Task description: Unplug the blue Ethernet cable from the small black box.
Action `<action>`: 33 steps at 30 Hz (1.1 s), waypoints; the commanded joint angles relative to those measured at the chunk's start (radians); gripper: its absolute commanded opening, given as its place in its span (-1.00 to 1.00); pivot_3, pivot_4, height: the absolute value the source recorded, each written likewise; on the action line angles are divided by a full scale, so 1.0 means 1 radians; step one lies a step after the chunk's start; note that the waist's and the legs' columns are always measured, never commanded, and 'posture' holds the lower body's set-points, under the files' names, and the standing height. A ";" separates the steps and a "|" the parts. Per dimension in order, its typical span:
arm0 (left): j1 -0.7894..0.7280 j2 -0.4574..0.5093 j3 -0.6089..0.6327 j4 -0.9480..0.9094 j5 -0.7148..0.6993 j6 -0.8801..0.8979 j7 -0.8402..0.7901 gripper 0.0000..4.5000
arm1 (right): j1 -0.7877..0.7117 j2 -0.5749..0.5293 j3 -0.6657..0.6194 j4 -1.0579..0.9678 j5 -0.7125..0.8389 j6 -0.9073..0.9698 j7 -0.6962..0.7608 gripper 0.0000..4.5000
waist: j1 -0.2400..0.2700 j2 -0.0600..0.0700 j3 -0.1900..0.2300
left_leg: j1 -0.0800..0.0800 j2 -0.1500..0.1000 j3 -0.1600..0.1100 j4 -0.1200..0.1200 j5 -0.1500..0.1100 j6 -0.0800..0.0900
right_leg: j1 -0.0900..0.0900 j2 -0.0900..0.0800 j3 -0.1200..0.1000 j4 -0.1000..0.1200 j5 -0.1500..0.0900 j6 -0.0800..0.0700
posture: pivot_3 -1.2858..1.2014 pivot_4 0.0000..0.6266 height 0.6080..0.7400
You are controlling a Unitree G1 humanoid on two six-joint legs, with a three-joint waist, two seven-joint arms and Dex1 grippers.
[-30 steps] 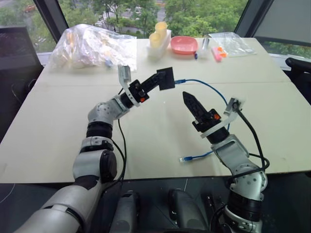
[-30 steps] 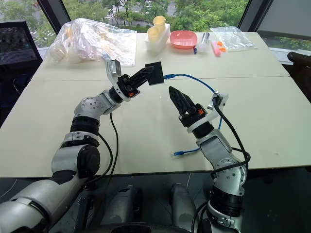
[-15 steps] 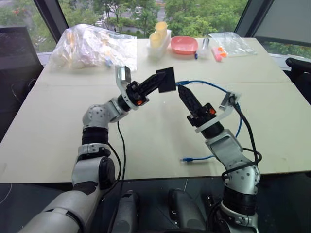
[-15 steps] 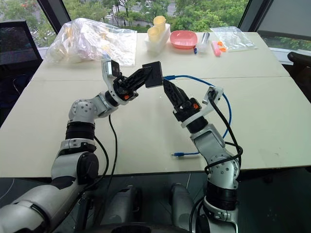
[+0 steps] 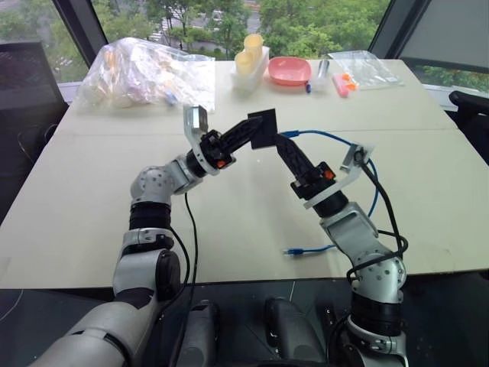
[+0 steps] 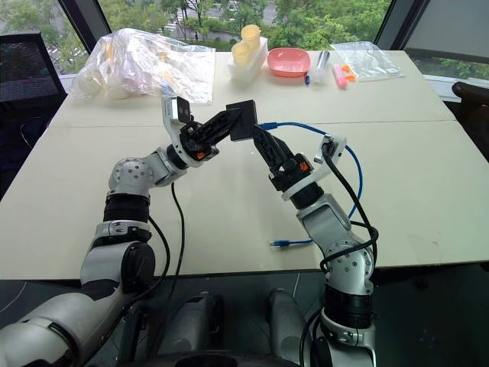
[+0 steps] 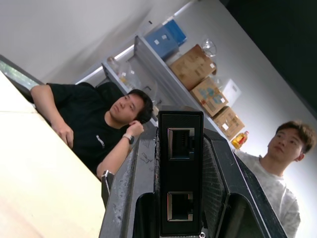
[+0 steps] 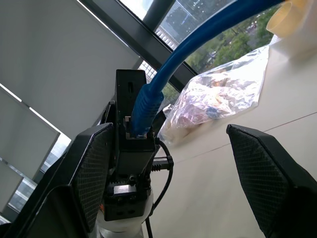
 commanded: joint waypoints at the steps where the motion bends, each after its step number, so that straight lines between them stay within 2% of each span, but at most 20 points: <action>1: 0.000 0.010 -0.008 -0.036 -0.024 -0.003 -0.018 -0.78 | -0.017 -0.004 -0.001 -0.023 0.021 -0.021 0.011 0.69 | 0.000 0.000 0.000 | 0.000 0.000 0.000 0.000 0.000 0.000 | 0.000 0.000 0.000 0.000 0.000 0.000 | 0.03 -0.52 1.00; 2: 0.000 0.011 -0.008 -0.034 -0.025 -0.002 -0.019 -0.78 | -0.017 -0.002 -0.002 -0.025 0.025 -0.023 0.012 0.69 | 0.000 0.000 0.000 | 0.000 0.000 0.000 0.000 0.000 0.000 | 0.000 0.000 0.000 0.000 0.000 0.000 | 0.03 -0.52 1.00; 5: -0.003 0.013 -0.004 -0.029 -0.027 -0.003 -0.017 -0.78 | -0.019 0.000 -0.001 -0.024 0.027 -0.029 0.014 0.32 | 0.000 0.000 0.000 | 0.000 0.000 0.000 0.000 0.000 0.000 | 0.000 0.000 0.000 0.000 0.000 0.000 | 0.03 -0.52 1.00; 6: -0.004 0.014 -0.002 -0.028 -0.028 -0.003 -0.016 -0.78 | -0.019 0.001 -0.001 -0.024 0.026 -0.032 0.016 0.15 | 0.000 0.000 0.000 | 0.000 0.000 0.000 0.000 0.000 0.000 | 0.000 0.000 0.000 0.000 0.000 0.000 | 0.03 -0.52 1.00; 9: -0.004 0.014 -0.003 -0.028 -0.028 -0.003 -0.014 -0.78 | -0.015 0.000 0.007 -0.030 0.024 -0.036 0.024 -0.56 | 0.000 0.000 0.000 | 0.000 0.000 0.000 0.000 0.000 0.000 | 0.000 0.000 0.000 0.000 0.000 0.000 | 0.03 -0.52 1.00; 10: -0.004 0.014 -0.003 -0.028 -0.028 -0.003 -0.013 -0.78 | -0.014 0.000 0.011 -0.030 0.024 -0.037 0.024 -0.88 | 0.000 0.000 0.000 | 0.000 0.000 0.000 0.000 0.000 0.000 | 0.000 0.000 0.000 0.000 0.000 0.000 | 0.03 -0.52 1.00; 11: -0.004 0.013 -0.002 -0.029 -0.029 -0.003 -0.011 -0.78 | -0.012 -0.001 0.016 -0.030 0.021 -0.039 0.026 -0.99 | 0.000 0.000 0.000 | 0.000 0.000 0.000 0.000 0.000 0.000 | 0.000 0.000 0.000 0.000 0.000 0.000 | 0.03 -0.52 1.00; 20: -0.012 0.016 0.021 -0.010 -0.031 -0.023 0.023 -0.78 | -0.015 -0.007 0.029 -0.012 -0.013 -0.058 0.014 -0.99 | 0.000 0.000 0.000 | 0.000 0.000 0.000 0.000 0.000 0.000 | 0.000 0.000 0.000 0.000 0.000 0.000 | 0.03 -0.52 1.00; 26: -0.019 0.117 0.060 0.029 -0.027 -0.034 0.013 -0.78 | -0.051 0.003 -0.109 0.043 0.040 -0.145 -0.064 -0.99 | -0.002 0.000 0.000 | 0.000 0.000 0.000 0.000 0.000 0.000 | 0.000 0.000 0.000 0.000 0.000 0.000 | 0.03 -0.52 1.00; 30: -0.031 0.188 0.064 0.069 -0.019 -0.048 -0.006 -0.78 | -0.067 -0.029 -0.147 0.071 0.057 -0.160 -0.073 -0.99 | -0.001 0.000 0.000 | -0.001 0.000 0.000 0.000 0.000 0.000 | -0.001 0.000 0.000 -0.001 0.000 0.000 | 0.03 -0.52 1.00; 33: -0.036 0.206 0.060 0.078 -0.017 -0.053 -0.015 -0.78 | -0.077 -0.034 -0.152 0.081 0.059 -0.159 -0.074 -0.99 | 0.000 0.000 0.000 | -0.002 0.000 0.000 -0.001 0.000 0.000 | -0.001 -0.001 0.000 -0.001 0.000 0.000 | 0.03 -0.52 1.00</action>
